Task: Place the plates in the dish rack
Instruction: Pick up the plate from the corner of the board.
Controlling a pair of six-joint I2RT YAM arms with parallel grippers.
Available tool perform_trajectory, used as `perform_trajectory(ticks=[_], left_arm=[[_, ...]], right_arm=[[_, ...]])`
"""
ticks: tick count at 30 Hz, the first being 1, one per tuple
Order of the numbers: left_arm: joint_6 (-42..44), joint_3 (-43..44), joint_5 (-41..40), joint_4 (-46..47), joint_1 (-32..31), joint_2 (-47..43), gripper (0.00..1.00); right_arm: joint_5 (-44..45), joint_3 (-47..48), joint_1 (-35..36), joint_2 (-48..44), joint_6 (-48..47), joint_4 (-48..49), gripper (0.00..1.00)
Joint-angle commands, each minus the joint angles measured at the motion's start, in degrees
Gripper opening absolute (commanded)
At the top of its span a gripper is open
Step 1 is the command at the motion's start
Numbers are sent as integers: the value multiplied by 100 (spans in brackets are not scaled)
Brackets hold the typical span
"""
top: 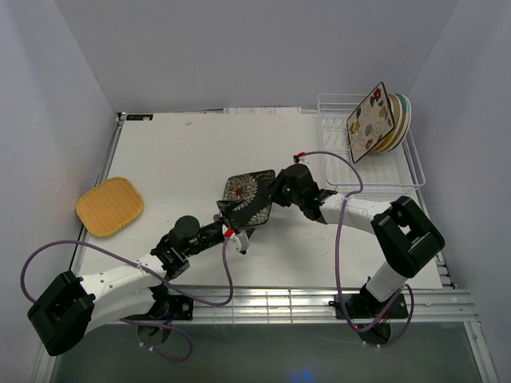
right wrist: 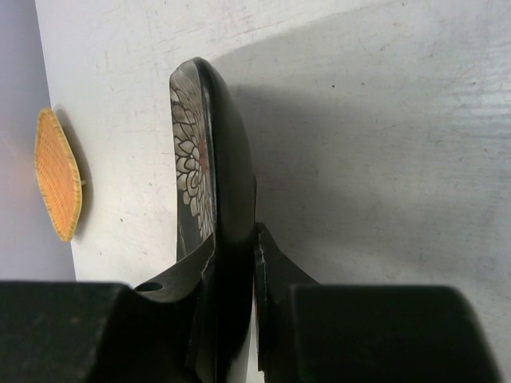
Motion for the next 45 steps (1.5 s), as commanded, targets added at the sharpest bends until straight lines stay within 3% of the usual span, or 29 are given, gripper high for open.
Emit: perform_trajectory(ticks=[1,15,24,31,38,42,45], left_arm=[[-448,393,73,-496,9,-23,98],[-1335,841,556,-699,729,144,98],[-2092,1008,1295,-445,1757,258,98],[-2469,1069,742,-128,1952,408,98],[-2558,1184,461,-110,2022,689,98],[-2567,1342,-363,-84,2022,882,98],[-2584,1386,-533,-84,2066,979,98]], right_arm=[[233,179,-21,-481,-100,675,8],[1007,-146,-13,-1245,-1067,376,8],[1148,-436,5,-1606,-1656,621,8],[691,-604,14,-1791,-2447,1263,8],[823,98,14,-1721,-2930,825,8],[805,353,-13,-1729,-3080,789,8],[779,651,-22,-1703,-3220,667,8]])
